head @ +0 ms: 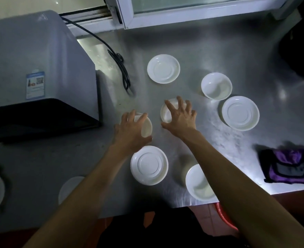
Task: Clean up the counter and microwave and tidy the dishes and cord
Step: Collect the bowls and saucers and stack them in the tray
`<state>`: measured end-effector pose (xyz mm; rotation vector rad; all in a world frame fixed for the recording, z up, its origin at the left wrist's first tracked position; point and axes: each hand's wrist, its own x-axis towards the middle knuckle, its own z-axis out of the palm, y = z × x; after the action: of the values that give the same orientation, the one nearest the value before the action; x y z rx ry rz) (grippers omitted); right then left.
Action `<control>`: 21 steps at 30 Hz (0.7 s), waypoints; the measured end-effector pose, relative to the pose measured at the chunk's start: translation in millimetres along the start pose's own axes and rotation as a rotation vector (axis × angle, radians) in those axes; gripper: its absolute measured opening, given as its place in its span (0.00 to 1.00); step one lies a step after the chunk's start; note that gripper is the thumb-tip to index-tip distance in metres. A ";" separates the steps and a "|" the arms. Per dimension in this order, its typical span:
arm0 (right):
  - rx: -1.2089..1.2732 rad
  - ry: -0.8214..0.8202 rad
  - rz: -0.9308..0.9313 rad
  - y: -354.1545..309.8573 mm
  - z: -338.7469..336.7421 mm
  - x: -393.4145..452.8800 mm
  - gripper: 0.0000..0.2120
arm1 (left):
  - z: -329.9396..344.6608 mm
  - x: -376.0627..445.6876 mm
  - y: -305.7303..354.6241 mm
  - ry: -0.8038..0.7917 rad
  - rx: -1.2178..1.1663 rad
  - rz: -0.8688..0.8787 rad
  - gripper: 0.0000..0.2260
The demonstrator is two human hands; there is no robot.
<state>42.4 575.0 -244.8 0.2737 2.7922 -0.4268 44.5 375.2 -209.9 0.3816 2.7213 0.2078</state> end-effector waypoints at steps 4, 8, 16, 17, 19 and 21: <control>0.052 0.022 -0.044 -17.1 -3.9 -7.1 0.41 | -1.4 -9.6 -12.7 -0.003 -0.013 -0.034 0.39; 0.042 0.022 -0.154 -46.2 -7.9 -20.8 0.42 | -4.9 -27.0 -31.9 0.027 -0.052 -0.099 0.39; -0.009 -0.006 -0.339 -119.9 10.8 -65.6 0.42 | -11.6 -99.3 -92.6 0.073 -0.090 -0.291 0.39; -0.015 0.000 -0.361 -129.9 13.6 -73.3 0.42 | -12.3 -112.4 -101.4 0.079 -0.117 -0.310 0.40; -0.037 0.014 -0.414 -151.0 20.4 -90.8 0.42 | -11.6 -140.0 -120.3 0.124 -0.148 -0.333 0.40; -0.061 0.023 -0.467 -172.6 28.8 -109.7 0.42 | -9.3 -168.5 -139.4 0.168 -0.178 -0.359 0.40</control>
<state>113.0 388.6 -190.7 -0.3985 2.8715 -0.4392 158.1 192.5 -169.5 -0.1832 2.8447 0.3922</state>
